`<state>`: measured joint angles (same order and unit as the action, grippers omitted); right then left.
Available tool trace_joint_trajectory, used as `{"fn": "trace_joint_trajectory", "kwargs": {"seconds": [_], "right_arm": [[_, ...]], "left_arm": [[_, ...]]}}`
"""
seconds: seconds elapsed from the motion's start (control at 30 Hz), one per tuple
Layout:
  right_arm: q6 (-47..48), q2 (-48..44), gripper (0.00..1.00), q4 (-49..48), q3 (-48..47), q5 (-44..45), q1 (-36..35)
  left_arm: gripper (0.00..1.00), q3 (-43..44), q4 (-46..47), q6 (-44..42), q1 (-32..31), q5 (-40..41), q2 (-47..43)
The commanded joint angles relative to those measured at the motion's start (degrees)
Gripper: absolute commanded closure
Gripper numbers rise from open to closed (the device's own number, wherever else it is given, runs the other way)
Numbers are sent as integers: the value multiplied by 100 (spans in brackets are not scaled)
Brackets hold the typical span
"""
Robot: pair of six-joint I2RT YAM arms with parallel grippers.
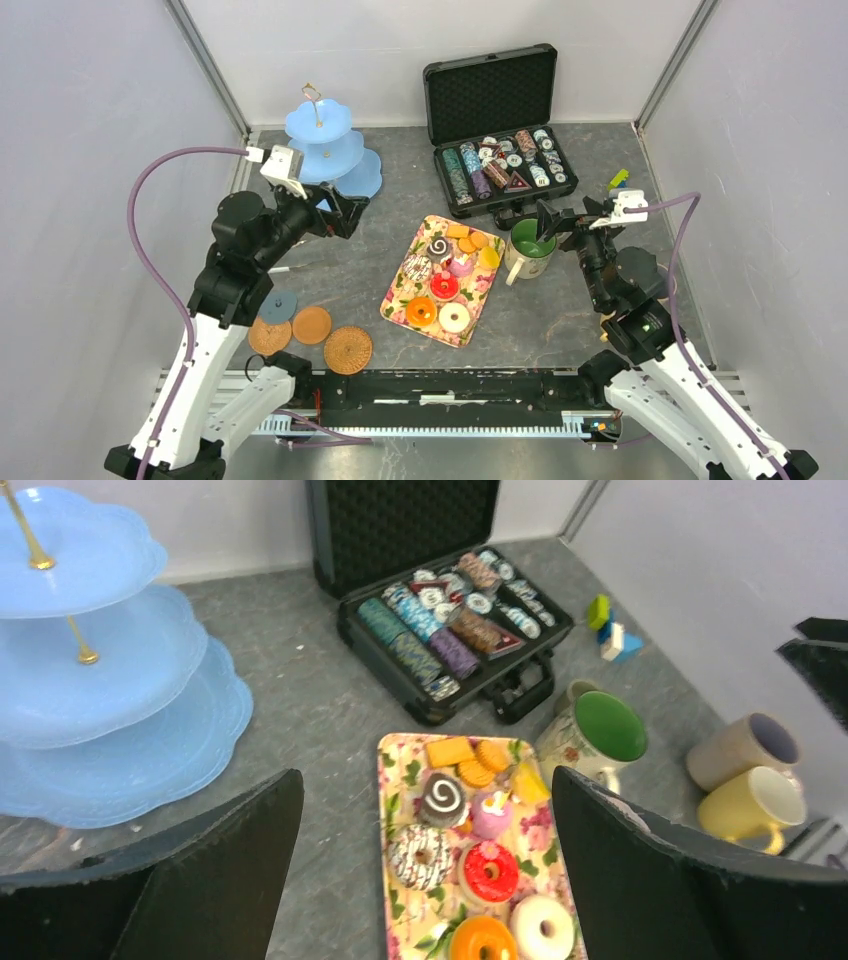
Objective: Serve the afternoon tea
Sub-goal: Move the clamp to the center of the board.
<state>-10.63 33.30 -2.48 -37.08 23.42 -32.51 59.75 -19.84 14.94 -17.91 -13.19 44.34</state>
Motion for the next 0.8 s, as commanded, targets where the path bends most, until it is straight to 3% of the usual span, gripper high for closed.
{"fn": "trace_joint_trajectory", "kwargs": {"seconds": [0.0, 0.1, 0.3, 0.57, 0.77], "right_arm": [[103, -144, 2, 16, 142, 449, -10], [276, -348, 2, -132, 322, 129, -10], [1263, -530, 2, -888, 746, -3026, -10], [1173, -48, 2, -1022, 895, -3763, -12], [902, -35, 2, -1553, 1437, -4146, -10]], "left_arm": [[0, 498, -1052, -730, -174, 1256, 177], [0, 562, -1686, -845, -233, 1927, 359], [0, 415, -2382, -804, -242, 2473, 673], [0, 118, -2705, -833, -288, 3289, 1108], [0, -662, -2132, -1409, -325, 3407, 1365]]}}
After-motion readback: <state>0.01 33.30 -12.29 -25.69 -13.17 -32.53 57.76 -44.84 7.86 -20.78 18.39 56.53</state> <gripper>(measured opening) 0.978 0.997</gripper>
